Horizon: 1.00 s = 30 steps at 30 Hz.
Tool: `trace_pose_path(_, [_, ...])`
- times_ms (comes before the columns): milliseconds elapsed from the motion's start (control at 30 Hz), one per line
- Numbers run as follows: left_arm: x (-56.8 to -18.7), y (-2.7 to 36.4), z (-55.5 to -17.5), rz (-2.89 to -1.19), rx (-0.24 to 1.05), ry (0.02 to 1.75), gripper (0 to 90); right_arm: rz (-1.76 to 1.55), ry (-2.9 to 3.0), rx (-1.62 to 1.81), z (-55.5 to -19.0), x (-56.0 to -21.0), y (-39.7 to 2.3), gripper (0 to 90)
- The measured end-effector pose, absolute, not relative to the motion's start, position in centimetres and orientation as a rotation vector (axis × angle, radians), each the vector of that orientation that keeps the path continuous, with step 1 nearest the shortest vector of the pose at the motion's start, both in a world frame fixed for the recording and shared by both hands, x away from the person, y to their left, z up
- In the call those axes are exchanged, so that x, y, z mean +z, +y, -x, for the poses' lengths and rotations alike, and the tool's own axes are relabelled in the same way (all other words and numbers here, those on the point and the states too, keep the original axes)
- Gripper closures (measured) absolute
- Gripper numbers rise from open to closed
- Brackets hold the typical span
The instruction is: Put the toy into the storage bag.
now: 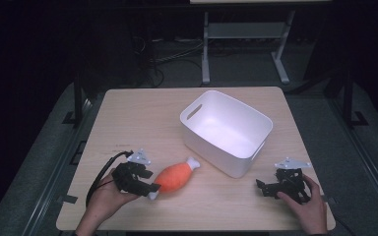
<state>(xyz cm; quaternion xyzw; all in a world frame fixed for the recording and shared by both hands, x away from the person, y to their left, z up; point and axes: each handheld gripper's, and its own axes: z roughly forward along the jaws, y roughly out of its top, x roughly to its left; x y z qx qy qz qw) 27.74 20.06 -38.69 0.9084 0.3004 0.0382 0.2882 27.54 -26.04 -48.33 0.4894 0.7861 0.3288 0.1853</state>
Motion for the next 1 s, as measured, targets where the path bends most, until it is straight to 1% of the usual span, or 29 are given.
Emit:
trace_pose_path(33, [-38.8,19.7,-28.0,-2.421,0.109,0.802,34.5,-1.379,2.215,0.926,-27.5,-48.3,-26.0,0.0])
trace_pose_path(67, [-38.8,19.7,-28.0,-2.421,0.109,0.802,31.5,-1.379,2.215,0.926,-27.5,-48.3,-26.0,0.0])
trace_pose_path(100, [-38.8,19.5,-28.2,-2.429,0.112,0.795,31.5,-1.379,2.215,0.926,-27.5,-48.3,-26.0,0.0])
trace_pose_path(133, [-38.8,19.3,-28.3,-2.430,0.117,0.793,28.5,-1.379,2.215,0.926,-27.5,-48.3,-26.0,0.0])
trace_pose_path(267, [-38.9,18.6,-28.8,-2.435,0.133,0.793,21.6,-1.379,2.215,0.926,-27.5,-48.3,-26.0,0.0])
trace_pose_path(300, [-38.9,18.5,-28.9,-2.435,0.137,0.794,18.5,-1.378,2.215,0.926,-27.5,-48.3,-26.0,0.0])
trace_pose_path(367, [-39.1,18.1,-29.2,-2.445,0.138,0.795,17.5,-1.379,2.215,0.926,-27.5,-48.3,-26.0,0.0])
trace_pose_path(433, [-39.3,17.6,-29.5,-2.463,0.142,0.791,14.1,-1.379,2.215,0.926,-27.5,-48.3,-26.0,0.0])
trace_pose_path(667, [-40.0,16.5,-30.2,-2.494,0.154,0.779,13.1,-1.379,2.215,0.926,-27.5,-48.3,-26.0,0.0])
trace_pose_path(1000, [-40.9,15.1,-31.2,-2.525,0.132,0.758,13.0,-1.379,2.215,0.926,-27.5,-48.3,-26.0,0.0])
